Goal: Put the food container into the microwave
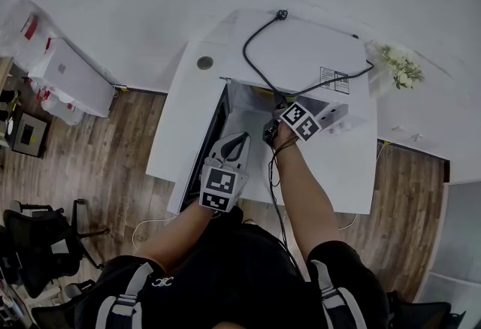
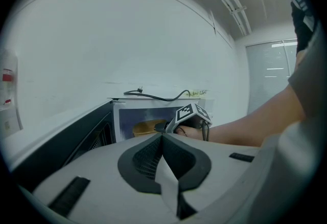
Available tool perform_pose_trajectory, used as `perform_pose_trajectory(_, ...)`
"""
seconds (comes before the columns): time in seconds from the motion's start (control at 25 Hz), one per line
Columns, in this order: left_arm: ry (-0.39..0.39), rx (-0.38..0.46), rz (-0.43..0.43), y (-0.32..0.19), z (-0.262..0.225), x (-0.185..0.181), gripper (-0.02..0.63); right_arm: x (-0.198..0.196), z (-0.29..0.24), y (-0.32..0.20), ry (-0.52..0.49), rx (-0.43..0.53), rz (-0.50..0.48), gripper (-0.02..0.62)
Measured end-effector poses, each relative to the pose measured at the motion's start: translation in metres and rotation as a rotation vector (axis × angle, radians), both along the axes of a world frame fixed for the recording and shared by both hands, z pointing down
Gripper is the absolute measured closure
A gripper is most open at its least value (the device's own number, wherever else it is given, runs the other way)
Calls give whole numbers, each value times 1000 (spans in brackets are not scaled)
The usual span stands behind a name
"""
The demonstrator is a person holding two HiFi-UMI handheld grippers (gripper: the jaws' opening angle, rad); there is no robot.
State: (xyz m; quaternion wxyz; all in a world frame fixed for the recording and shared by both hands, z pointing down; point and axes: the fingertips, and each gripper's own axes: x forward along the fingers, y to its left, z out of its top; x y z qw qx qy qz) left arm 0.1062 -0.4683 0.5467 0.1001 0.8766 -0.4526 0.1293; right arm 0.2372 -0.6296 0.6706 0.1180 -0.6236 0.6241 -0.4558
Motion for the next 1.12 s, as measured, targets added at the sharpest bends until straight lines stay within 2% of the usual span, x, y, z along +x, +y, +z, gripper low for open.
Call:
perform_pose_trajectory(0.12,-1,-1,7,2,0,4,604,7,1,5,125,-33,-25,216)
perform_pose_trajectory(0.2,1,-1,11,3,-1,7,604,13,-1,7,199,-38,-37,164)
perform_pose_trajectory(0.28,1,0,14,5,-1,9,604,15,-5,8,226,-25,-51,105)
perform_pose_trajectory(0.4,2,4,17,7,-2,12,604,11,-12,13,216,4,-102,104)
perform_pose_trajectory(0.48,6,7,16,8,-4,13,604,7,-18,22,244,23,-144,161)
perform_pose_trajectory(0.6,17,17,8,9,-7,13,604,7,-32,42,338,72,-171,358)
perform_pose_trajectory(0.72,32,30,-1,11,-13,13,604,14,-55,66,472,169,-159,543)
perform_pose_trajectory(0.76,36,31,-1,12,-15,13,604,16,-63,74,512,199,-159,587)
perform_pose_trajectory(1.12,69,64,-3,18,-39,21,604,13,-160,147,676,463,-204,595)
